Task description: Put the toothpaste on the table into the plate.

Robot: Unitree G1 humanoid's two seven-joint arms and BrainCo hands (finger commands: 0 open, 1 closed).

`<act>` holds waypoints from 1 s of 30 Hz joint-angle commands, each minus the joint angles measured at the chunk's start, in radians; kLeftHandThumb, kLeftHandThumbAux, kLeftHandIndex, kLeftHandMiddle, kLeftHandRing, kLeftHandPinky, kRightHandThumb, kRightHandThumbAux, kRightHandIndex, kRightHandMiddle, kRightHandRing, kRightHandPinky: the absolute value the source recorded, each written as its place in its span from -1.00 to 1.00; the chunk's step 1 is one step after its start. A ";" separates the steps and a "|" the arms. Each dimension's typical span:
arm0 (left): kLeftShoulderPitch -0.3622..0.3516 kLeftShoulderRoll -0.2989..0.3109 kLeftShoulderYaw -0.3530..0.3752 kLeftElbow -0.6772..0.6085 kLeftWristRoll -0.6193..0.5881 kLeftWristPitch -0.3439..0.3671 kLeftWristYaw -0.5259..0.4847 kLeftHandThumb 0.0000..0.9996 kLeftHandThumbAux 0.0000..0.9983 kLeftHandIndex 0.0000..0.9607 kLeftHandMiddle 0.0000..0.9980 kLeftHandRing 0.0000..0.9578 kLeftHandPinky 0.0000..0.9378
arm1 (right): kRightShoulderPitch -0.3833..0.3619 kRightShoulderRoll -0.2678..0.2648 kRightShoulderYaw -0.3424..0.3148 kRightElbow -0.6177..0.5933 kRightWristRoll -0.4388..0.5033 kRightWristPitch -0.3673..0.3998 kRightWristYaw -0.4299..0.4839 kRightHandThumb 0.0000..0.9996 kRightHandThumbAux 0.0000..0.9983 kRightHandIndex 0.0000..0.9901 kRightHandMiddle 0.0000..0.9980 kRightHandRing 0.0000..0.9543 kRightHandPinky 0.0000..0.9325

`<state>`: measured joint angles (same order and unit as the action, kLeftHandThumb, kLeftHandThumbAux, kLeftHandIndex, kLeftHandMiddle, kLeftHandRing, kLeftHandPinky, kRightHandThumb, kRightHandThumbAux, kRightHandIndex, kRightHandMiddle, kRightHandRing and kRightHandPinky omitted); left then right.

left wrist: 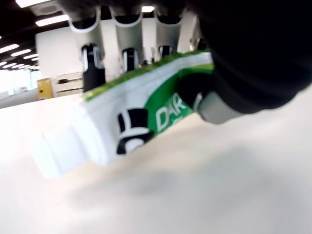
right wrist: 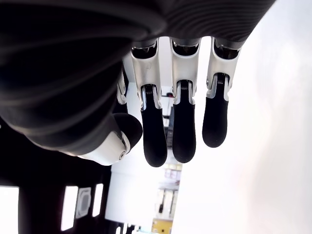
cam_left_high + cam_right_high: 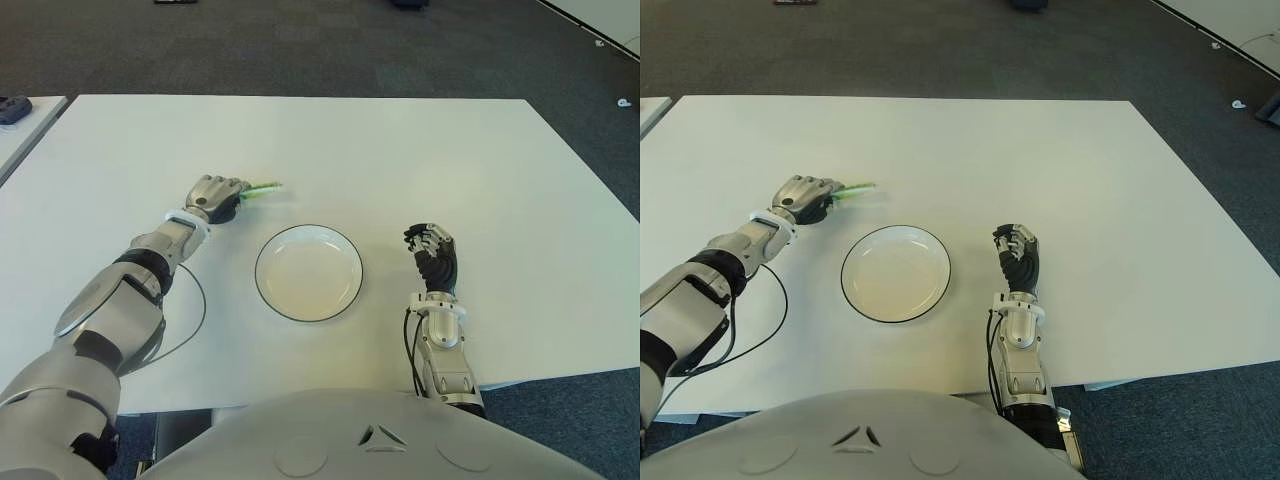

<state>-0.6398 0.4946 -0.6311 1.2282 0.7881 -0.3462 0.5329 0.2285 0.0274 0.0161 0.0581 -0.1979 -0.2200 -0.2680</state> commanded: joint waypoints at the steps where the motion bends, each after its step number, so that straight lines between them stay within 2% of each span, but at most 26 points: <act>1: 0.007 -0.006 0.091 -0.017 -0.092 -0.006 -0.038 0.44 0.41 -0.08 0.71 0.78 0.79 | -0.013 0.006 -0.004 0.019 0.006 -0.010 -0.001 0.41 0.47 -0.14 -0.02 -0.03 0.02; 6: 0.026 0.005 0.194 -0.071 -0.194 -0.053 -0.042 0.44 0.41 -0.08 0.71 0.76 0.76 | -0.017 0.006 -0.003 0.021 0.000 -0.008 -0.003 0.41 0.47 -0.14 -0.03 -0.03 0.01; 11: 0.067 0.005 0.295 -0.181 -0.289 -0.059 -0.076 0.45 0.41 -0.08 0.69 0.74 0.73 | -0.023 0.004 -0.002 0.024 -0.004 -0.005 -0.005 0.41 0.47 -0.14 -0.03 -0.04 0.01; 15: 0.098 -0.017 0.361 -0.267 -0.344 -0.013 -0.096 0.45 0.41 -0.08 0.68 0.73 0.74 | -0.030 0.002 -0.003 0.032 0.000 -0.009 -0.003 0.41 0.46 -0.14 -0.03 -0.04 0.00; 19: 0.127 -0.030 0.398 -0.334 -0.369 0.020 -0.110 0.45 0.41 -0.08 0.68 0.72 0.74 | -0.036 0.001 -0.004 0.041 0.004 -0.017 -0.002 0.41 0.46 -0.14 -0.03 -0.03 0.02; 27: 0.239 -0.075 0.479 -0.607 -0.430 0.098 -0.153 0.44 0.41 -0.08 0.69 0.73 0.78 | -0.044 0.000 -0.004 0.054 0.002 -0.025 -0.003 0.41 0.46 -0.13 -0.03 -0.04 -0.04; 30: 0.258 -0.086 0.502 -0.658 -0.450 0.113 -0.181 0.44 0.41 -0.08 0.69 0.74 0.79 | -0.045 -0.001 -0.004 0.054 0.000 -0.023 -0.004 0.41 0.46 -0.13 -0.03 -0.05 -0.05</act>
<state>-0.4029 0.4267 -0.1587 0.6272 0.3698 -0.2561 0.3901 0.1916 0.0257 0.0159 0.0969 -0.1970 -0.2411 -0.2713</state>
